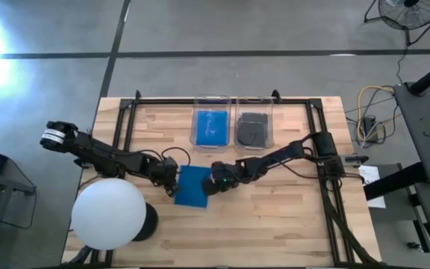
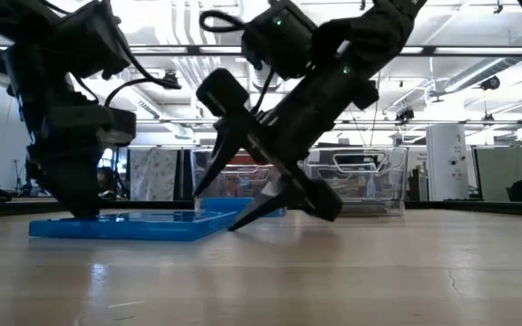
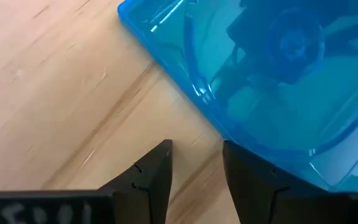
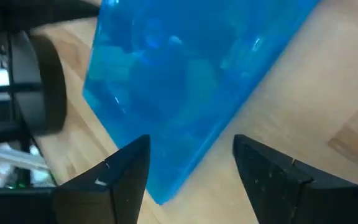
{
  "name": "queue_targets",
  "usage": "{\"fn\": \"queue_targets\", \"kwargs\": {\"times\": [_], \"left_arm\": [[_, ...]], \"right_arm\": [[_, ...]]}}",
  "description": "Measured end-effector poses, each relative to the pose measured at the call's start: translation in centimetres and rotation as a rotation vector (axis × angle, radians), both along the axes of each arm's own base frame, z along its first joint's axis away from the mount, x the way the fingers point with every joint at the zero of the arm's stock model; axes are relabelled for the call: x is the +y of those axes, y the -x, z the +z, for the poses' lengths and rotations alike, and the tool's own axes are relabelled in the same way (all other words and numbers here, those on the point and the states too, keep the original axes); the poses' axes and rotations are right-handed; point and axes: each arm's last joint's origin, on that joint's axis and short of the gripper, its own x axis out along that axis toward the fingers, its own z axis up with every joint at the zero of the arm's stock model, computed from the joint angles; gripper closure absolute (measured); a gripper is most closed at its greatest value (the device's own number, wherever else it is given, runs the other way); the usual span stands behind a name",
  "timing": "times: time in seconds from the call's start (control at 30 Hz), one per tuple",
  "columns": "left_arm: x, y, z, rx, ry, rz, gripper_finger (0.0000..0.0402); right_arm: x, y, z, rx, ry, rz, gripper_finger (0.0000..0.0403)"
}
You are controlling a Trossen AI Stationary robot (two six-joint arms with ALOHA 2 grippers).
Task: Pick & place jewel cases by type
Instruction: Put the blue CD case into the left transparent bin
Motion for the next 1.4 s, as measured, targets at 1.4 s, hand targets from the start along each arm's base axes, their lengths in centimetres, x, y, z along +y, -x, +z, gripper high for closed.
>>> {"fn": "queue_targets", "kwargs": {"times": [1.4], "left_arm": [[0.0, -0.5, -0.5, -0.135, 0.012, -0.044, 0.0276]], "right_arm": [[-1.6, 1.4, 5.7, 0.108, 0.187, 0.145, 0.0175]]}}
